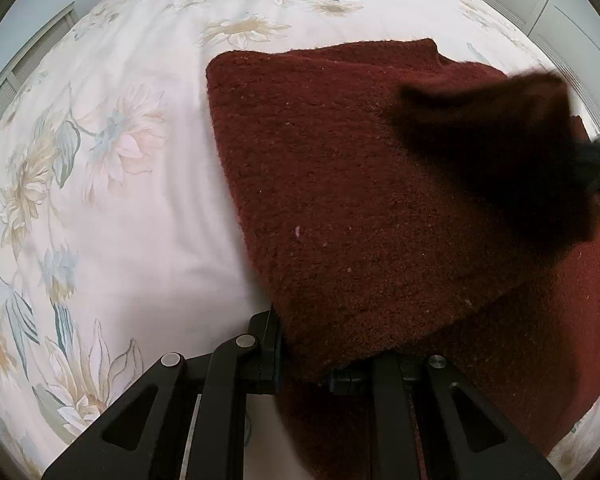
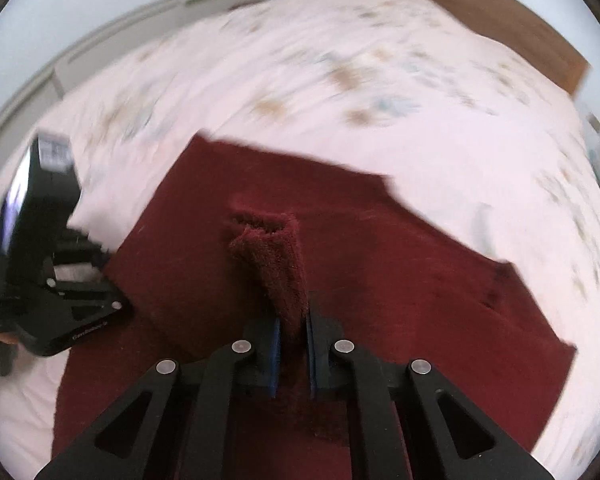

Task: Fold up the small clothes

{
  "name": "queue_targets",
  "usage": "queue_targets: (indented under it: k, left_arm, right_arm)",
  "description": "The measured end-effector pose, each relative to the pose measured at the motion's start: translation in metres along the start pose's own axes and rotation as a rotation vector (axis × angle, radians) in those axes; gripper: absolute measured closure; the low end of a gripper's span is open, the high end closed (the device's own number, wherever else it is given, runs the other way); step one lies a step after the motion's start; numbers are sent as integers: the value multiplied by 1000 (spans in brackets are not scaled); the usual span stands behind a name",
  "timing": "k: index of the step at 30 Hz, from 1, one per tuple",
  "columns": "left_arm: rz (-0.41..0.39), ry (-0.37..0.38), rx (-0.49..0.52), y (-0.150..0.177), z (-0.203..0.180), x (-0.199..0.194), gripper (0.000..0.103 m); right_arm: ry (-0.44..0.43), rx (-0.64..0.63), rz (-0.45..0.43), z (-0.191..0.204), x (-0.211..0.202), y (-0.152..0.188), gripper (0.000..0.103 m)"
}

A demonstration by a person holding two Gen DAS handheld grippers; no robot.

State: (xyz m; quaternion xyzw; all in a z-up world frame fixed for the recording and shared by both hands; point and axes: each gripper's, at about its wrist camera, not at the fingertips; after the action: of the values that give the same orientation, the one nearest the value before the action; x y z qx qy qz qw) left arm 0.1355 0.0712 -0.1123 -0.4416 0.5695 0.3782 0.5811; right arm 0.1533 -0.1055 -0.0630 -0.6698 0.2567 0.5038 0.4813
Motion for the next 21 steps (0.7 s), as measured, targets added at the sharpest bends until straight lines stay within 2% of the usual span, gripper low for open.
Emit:
queue_targets:
  k: [6,14,21]
  left_arm:
    - [-7,-37,7,3,-8,-3,89]
    - [-27,-56,4,16,-16,-15,90]
    - [-18,-56,-7,19,-24,-16,90]
  right_arm:
    - [29,164,-29,-65,-31,38,93]
    - [9,356,-6,-119,-14,70,93]
    - [-25,476,80,-154,19,113,93]
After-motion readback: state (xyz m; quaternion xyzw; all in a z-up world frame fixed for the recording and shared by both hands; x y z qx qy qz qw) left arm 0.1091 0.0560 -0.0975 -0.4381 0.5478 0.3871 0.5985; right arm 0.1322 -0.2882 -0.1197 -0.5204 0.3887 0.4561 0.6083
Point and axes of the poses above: each gripper's, at about its wrist camera, not at the fingertips, and x roughly the way its jaws point, z to its left, y to its underside, and after that the axes turned 13 degrees about z, right-handed
